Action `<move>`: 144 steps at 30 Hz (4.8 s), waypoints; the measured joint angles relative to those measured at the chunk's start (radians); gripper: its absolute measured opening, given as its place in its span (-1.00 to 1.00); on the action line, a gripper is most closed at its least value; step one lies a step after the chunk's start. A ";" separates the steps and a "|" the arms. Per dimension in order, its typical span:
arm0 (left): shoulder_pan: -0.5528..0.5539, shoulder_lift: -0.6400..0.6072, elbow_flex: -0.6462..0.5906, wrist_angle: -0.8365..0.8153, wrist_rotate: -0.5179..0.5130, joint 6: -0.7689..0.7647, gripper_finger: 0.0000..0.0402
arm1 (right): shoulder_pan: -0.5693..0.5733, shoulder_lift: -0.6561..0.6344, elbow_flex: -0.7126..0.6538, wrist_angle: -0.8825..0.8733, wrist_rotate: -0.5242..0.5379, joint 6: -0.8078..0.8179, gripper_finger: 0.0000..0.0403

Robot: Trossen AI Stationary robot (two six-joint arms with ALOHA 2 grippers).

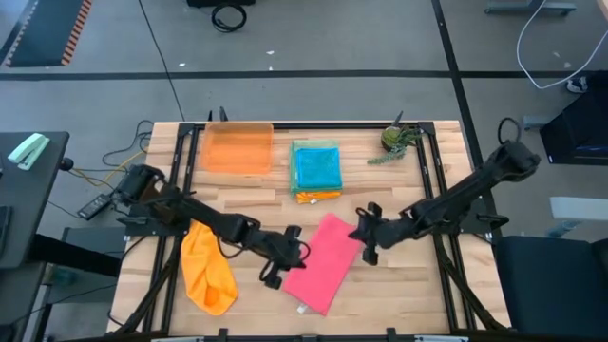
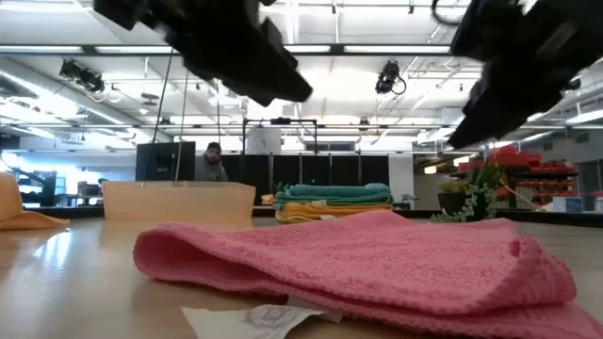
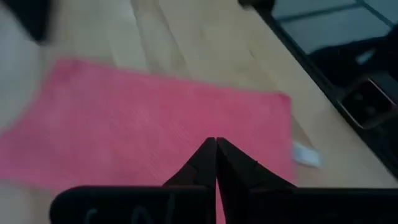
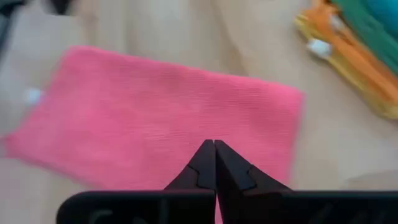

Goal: Fold microfiber towels
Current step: Fold the pink towel

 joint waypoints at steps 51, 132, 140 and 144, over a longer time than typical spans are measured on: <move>0.080 0.199 0.081 0.127 0.060 -0.108 -0.73 | 0.389 0.314 0.091 0.062 0.285 0.258 -0.98; 0.178 0.049 -0.228 0.225 -0.089 -0.113 -0.86 | -0.116 0.329 -0.132 0.605 0.027 -0.137 -0.98; 0.194 0.138 -0.225 0.245 -0.087 -0.146 -0.86 | -0.172 0.443 -0.085 0.593 0.025 -0.145 -0.98; 0.228 0.139 -0.224 0.244 -0.085 -0.099 -0.86 | -0.194 0.475 -0.082 0.599 0.017 -0.107 -0.98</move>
